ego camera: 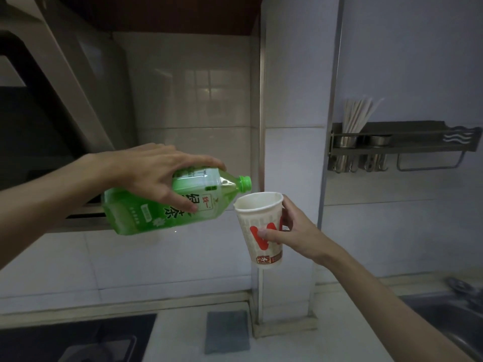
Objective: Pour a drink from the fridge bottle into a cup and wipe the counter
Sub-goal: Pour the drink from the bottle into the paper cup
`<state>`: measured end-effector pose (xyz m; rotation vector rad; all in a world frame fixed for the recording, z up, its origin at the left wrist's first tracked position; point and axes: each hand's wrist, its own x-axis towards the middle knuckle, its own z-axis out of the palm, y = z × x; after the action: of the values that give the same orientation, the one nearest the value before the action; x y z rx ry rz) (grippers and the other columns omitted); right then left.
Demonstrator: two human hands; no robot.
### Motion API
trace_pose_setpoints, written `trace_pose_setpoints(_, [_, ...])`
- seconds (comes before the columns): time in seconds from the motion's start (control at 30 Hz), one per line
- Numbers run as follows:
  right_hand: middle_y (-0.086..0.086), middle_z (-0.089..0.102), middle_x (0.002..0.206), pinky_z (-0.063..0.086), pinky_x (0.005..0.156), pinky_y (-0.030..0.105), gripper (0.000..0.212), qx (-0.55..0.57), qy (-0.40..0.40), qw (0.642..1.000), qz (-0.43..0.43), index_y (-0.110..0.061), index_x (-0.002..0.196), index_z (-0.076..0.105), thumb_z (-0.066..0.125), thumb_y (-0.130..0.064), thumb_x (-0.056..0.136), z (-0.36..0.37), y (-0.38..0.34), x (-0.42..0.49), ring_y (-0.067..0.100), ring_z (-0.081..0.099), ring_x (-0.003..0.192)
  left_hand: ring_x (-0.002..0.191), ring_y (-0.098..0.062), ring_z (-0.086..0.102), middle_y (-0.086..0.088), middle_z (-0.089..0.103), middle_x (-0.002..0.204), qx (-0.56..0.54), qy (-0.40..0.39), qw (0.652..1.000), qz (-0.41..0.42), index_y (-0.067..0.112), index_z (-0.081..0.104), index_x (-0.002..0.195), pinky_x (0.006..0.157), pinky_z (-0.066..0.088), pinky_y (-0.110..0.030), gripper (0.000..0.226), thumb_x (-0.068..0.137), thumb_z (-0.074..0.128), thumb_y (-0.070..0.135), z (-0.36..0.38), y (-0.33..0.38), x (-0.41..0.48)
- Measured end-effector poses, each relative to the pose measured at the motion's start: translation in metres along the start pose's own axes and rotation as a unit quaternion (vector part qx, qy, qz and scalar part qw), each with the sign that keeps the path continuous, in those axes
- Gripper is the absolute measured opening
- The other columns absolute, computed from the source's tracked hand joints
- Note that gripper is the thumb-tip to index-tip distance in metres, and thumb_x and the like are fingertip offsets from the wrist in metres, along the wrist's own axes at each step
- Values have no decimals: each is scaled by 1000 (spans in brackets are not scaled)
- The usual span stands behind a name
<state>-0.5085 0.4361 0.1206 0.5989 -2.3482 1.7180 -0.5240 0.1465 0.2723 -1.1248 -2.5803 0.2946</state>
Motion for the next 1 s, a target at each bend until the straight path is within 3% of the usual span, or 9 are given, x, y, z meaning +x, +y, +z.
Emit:
trace_pose_setpoints(0.13, [-8,64,121,58,87,29,62,-4,-1,1000,0,-31,132,46,79,-21,80,-1,2,-1,10,65,109,67,6,55,22,56,87,19,-12,1000,3,60,11,144,68,44,-24,88,75,64,72,-2,2,2])
trace_pose_setpoints(0.57, [-9,63,119,59,81,27,57,-11,-4,1000,1,-39,122,46,79,-28,77,-2,3,-4,12,66,107,70,-1,60,17,63,94,32,-35,999,4,63,9,143,72,51,-29,88,74,64,72,-5,5,9])
trace_pose_setpoints(0.77, [-7,63,120,59,85,31,59,-13,-6,1000,0,-39,123,46,78,-33,73,-3,3,-8,14,65,108,71,2,55,20,55,93,53,-43,998,2,63,7,143,69,40,-24,88,74,61,74,-7,8,10])
trace_pose_setpoints(1.0, [-7,63,120,59,85,31,57,-12,-5,1000,5,-38,123,46,78,-26,78,-4,5,-12,14,66,108,67,10,49,21,57,99,48,-44,998,3,61,11,145,70,38,-23,88,74,61,74,-9,11,8])
